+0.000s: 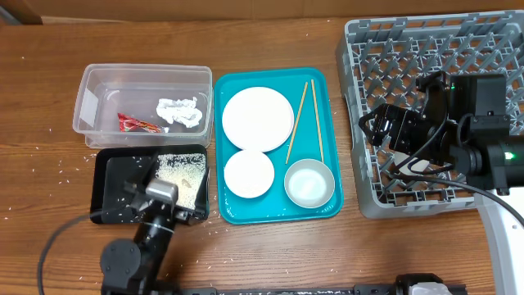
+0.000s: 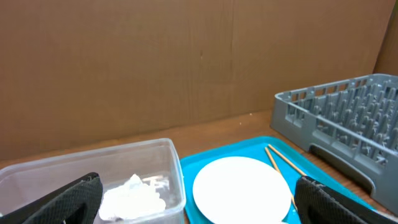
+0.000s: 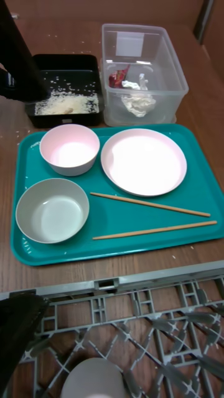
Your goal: Sort waste into correct bins and load items into the dishwasher
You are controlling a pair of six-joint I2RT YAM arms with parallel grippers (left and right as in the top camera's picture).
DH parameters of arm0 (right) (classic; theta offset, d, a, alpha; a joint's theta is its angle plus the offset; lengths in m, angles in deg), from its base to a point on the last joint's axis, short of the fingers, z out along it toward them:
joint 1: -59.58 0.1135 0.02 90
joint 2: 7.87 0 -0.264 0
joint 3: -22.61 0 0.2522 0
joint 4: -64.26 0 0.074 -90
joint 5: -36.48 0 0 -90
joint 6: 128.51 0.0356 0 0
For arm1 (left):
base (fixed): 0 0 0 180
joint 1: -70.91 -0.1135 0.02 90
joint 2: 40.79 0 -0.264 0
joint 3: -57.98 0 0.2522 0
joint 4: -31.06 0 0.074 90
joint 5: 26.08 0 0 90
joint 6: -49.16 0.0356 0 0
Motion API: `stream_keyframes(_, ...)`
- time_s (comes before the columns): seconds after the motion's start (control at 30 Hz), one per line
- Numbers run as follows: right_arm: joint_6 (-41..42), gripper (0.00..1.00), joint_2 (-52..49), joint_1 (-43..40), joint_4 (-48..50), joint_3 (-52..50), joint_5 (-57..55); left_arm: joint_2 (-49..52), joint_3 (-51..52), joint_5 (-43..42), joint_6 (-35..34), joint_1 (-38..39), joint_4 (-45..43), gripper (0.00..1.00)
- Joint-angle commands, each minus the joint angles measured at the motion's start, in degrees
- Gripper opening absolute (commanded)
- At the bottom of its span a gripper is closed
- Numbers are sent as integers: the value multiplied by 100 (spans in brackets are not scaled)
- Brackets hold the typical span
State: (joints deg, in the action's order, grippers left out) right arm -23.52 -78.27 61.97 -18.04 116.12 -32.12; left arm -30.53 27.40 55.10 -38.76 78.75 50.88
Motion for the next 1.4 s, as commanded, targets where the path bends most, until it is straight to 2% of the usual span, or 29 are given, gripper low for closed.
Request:
stream_keyframes(0.0,-2,100,20,17,33,122,-39,-734,564,-116,94,-179,-57,100)
stream_keyframes(0.17,-2,100,20,17,31,122,-39,-1010,1115,-442,48,-474,-203,100)
stream_keyframes(0.4,-2,100,20,17,31,122,-39,-981,1657,-415,52,-492,-310,100)
stream_keyframes(1.2,2,100,20,17,37,122,-17,-964,1655,-413,52,-487,-293,100)
stream_keyframes(1.37,2,100,20,20,835,122,210,-964,1655,-413,52,-487,-295,100)
